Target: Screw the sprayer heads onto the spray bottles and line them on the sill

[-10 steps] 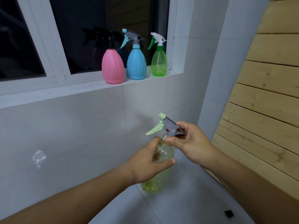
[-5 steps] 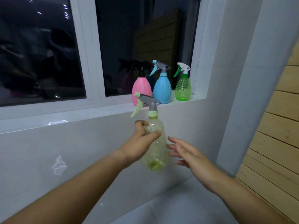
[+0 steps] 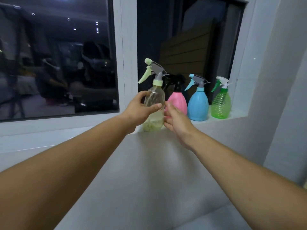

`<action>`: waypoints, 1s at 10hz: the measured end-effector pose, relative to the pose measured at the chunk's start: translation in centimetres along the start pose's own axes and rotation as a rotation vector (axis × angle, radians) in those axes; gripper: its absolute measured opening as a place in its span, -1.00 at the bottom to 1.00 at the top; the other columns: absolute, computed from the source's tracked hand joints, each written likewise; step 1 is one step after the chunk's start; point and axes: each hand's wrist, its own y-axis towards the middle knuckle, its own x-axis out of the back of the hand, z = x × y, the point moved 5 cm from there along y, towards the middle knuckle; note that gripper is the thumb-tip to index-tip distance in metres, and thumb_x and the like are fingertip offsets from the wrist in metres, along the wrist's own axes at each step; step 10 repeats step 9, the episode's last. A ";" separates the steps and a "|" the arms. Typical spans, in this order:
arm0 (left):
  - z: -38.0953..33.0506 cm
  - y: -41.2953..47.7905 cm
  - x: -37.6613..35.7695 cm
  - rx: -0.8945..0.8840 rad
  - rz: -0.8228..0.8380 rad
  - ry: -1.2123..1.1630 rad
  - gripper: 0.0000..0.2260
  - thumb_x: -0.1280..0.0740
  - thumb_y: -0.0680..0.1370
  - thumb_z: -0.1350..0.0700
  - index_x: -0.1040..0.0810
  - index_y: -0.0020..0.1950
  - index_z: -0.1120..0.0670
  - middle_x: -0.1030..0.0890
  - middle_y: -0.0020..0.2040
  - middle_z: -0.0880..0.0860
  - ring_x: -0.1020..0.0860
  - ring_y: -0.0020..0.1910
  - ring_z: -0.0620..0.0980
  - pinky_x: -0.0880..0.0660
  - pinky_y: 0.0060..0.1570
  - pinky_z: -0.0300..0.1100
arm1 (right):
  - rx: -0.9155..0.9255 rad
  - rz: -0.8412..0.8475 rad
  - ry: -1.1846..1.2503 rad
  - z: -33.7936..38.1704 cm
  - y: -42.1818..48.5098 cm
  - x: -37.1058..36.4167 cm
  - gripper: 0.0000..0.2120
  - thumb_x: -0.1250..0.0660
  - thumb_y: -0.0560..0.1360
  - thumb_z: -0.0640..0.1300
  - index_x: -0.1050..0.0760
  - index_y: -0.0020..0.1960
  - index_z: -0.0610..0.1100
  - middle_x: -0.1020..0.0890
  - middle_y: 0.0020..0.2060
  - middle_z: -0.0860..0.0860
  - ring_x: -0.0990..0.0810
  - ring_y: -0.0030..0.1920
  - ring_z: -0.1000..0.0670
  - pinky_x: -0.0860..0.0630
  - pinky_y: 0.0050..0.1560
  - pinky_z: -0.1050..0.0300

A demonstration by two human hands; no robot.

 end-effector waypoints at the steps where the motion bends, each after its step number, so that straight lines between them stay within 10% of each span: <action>1: 1.3 1.6 0.7 0.043 -0.030 -0.034 -0.40 -0.49 0.56 0.04 -0.35 0.55 -0.04 -0.61 0.25 0.19 -0.63 0.07 0.12 -0.56 -0.05 -0.13 | 0.009 -0.004 -0.043 -1.1 2.6 -0.9 -0.39 -0.06 0.44 0.41 -0.39 0.41 0.22 -0.49 0.42 0.06 -0.42 0.44 -0.01 -0.30 0.48 -0.14; 2: 2.9 2.8 0.8 0.076 -0.036 -0.074 -0.38 -0.49 0.56 0.04 -0.33 0.57 -0.05 -0.64 0.28 0.20 -0.65 0.15 0.19 -0.54 -0.15 -0.15 | 0.017 -0.007 -0.037 -2.3 4.7 -1.5 -0.28 -0.09 0.34 0.47 -0.31 0.45 0.24 -0.45 0.45 0.13 -0.39 0.46 0.05 -0.26 0.50 -0.12; 4: 4.5 4.6 0.9 0.095 -0.054 -0.107 -0.32 -0.56 0.45 -0.06 -0.38 0.51 0.01 -0.64 0.26 0.19 -0.68 0.18 0.20 -0.59 0.26 0.22 | 0.050 -0.023 -0.016 -3.1 6.4 -1.6 -0.32 -0.08 0.38 0.44 -0.32 0.45 0.24 -0.46 0.44 0.15 -0.39 0.46 0.07 -0.27 0.50 -0.11; 10: 4.8 3.8 1.2 0.128 -0.128 0.032 -0.07 -0.52 0.45 -0.24 -0.12 0.65 0.05 -0.43 0.52 0.20 -0.46 0.46 0.19 -0.43 0.42 0.06 | 0.074 -0.077 -0.057 -3.1 4.5 0.5 -0.47 -0.05 0.60 0.23 -0.18 0.54 0.15 -0.28 0.55 0.10 -0.26 0.53 0.03 -0.21 0.54 -0.08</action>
